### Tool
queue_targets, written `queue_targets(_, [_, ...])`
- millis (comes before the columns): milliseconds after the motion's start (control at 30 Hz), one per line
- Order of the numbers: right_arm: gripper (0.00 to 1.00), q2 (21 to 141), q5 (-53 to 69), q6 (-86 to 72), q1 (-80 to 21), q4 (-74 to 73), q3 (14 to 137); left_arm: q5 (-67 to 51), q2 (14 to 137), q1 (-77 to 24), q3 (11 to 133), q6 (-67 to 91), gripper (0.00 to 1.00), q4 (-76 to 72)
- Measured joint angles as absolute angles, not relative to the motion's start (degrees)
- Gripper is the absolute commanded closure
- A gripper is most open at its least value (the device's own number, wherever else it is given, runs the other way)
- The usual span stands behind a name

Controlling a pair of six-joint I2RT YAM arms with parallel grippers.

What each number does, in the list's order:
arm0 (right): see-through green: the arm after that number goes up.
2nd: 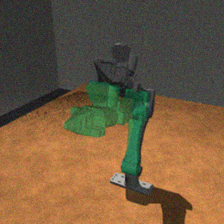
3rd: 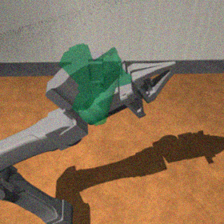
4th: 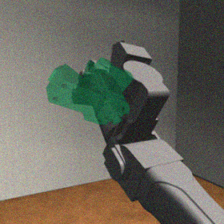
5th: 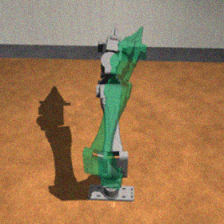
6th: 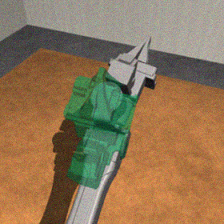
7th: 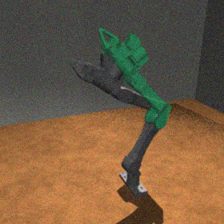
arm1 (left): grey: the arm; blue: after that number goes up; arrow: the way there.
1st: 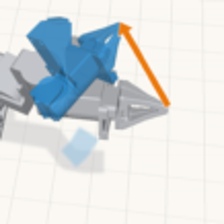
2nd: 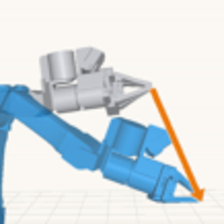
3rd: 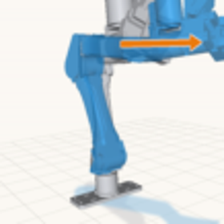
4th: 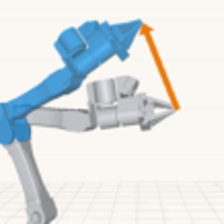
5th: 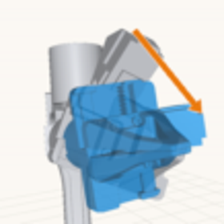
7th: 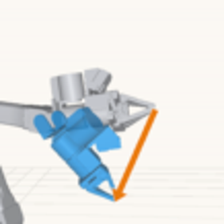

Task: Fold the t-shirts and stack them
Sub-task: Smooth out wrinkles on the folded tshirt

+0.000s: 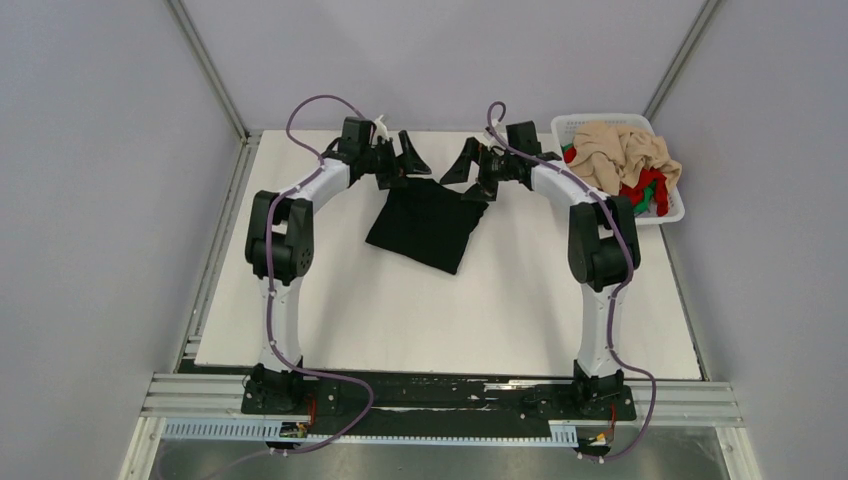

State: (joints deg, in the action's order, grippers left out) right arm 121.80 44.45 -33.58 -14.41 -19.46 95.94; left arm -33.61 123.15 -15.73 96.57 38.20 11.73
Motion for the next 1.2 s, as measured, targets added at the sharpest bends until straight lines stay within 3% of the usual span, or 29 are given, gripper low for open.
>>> queue_targets(233, [0.0,126.5,44.5,-33.8,-13.8,-19.4,98.9,-32.2,132.3,-15.6,106.1,37.6,0.0,13.0])
queue_targets(767, [0.0,132.5,43.0,-34.9,-11.1,-18.2,99.3,-33.0,141.1,-15.6,113.8,38.7,0.0,11.9])
queue_targets(867, [0.0,132.6,43.2,-34.8,-11.1,-17.6,98.9,-33.2,139.1,-15.6,109.3,38.7,0.0,8.8])
queue_targets(1000, [0.0,131.7,44.0,-33.9,-11.1,-15.5,96.6,-31.9,129.1,-16.1,93.1,38.0,0.0,5.0])
queue_targets(1200, [0.0,124.4,42.3,-29.0,-12.6,-15.7,87.3,-28.3,113.2,-19.6,74.3,36.2,0.0,10.1])
